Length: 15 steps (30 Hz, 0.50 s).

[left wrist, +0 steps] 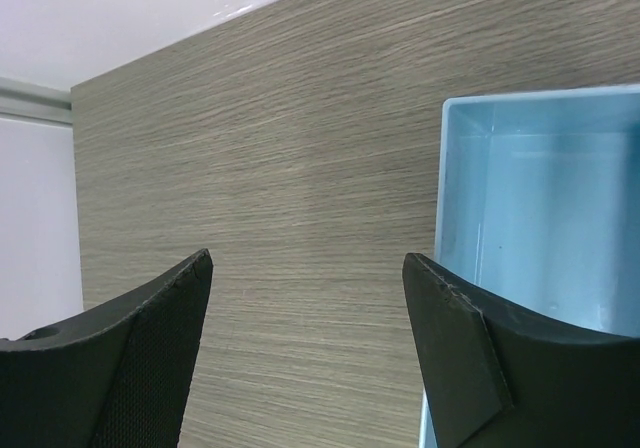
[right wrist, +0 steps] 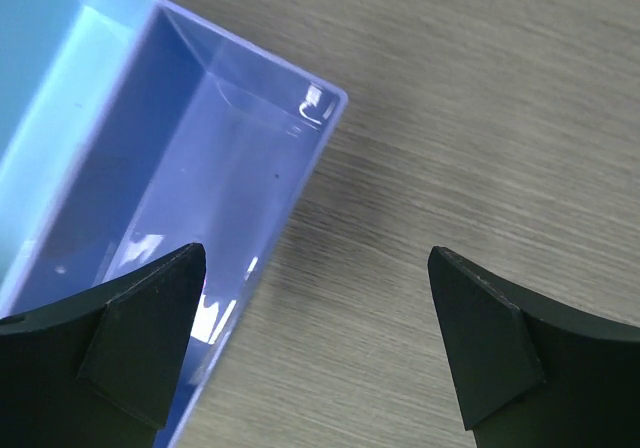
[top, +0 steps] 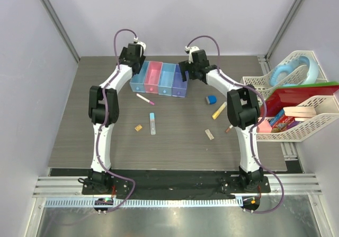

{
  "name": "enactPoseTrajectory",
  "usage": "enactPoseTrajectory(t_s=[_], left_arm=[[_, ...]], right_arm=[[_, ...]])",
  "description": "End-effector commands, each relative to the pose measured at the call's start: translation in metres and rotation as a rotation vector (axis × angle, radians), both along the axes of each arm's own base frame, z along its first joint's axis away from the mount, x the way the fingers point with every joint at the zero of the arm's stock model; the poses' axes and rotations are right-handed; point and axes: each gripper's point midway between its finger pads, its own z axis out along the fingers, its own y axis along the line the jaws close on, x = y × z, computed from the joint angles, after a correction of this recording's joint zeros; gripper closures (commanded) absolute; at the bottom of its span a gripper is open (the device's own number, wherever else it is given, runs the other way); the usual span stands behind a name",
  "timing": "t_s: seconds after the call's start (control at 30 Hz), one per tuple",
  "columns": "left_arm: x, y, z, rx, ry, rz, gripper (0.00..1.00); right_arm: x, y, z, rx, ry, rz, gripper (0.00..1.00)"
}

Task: Sort the stationery into containers
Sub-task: Move the storage box to the center of the board.

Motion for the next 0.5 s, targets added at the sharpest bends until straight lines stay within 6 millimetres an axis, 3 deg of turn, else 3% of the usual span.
enactPoseTrajectory(t_s=[0.0,0.47], left_arm=[[0.007,-0.015,-0.003,-0.032,-0.005,-0.045,0.23],[-0.021,-0.065,-0.028,-0.159,0.104,-0.166,0.23]], right_arm=[[0.012,-0.008,0.006,-0.039,-0.043,-0.038,0.01],[0.029,-0.034,-0.004,-0.116,-0.064,-0.117,0.01]])
